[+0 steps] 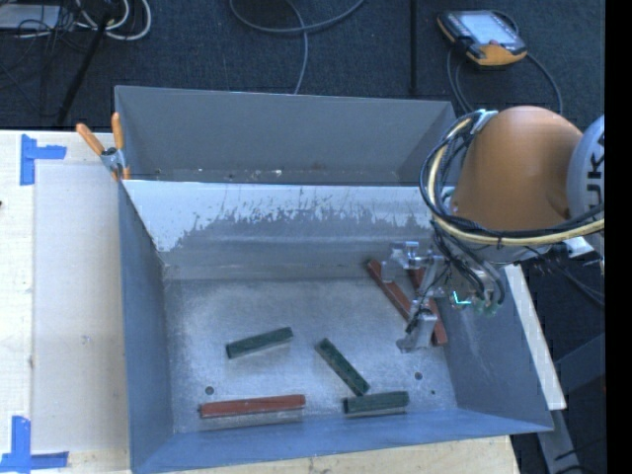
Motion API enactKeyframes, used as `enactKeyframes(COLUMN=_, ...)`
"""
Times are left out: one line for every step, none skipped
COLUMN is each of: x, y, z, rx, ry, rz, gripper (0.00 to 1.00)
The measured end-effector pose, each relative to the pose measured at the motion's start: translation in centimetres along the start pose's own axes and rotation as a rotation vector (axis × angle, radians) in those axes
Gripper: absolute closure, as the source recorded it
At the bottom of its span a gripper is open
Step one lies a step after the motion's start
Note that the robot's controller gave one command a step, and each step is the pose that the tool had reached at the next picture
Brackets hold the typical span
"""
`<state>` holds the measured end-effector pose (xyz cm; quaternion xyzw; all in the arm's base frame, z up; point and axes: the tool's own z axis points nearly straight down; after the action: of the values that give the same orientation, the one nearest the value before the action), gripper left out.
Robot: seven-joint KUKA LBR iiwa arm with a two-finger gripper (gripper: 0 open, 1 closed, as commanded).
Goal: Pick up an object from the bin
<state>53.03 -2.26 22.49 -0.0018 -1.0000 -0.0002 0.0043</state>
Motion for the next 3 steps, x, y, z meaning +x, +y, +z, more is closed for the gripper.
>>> enactKeyframes(x=-0.1, y=0.0, z=-0.4, rx=0.000, ry=-0.007, rz=0.000, gripper=0.00)
enactKeyframes(x=2.4, y=-1.6, z=5.1, rx=0.001, ry=-0.012, rz=-0.043, gripper=0.00)
enactKeyframes(x=4.9, y=-2.6, z=10.9, rx=0.000, ry=0.000, rz=-0.050, gripper=0.00)
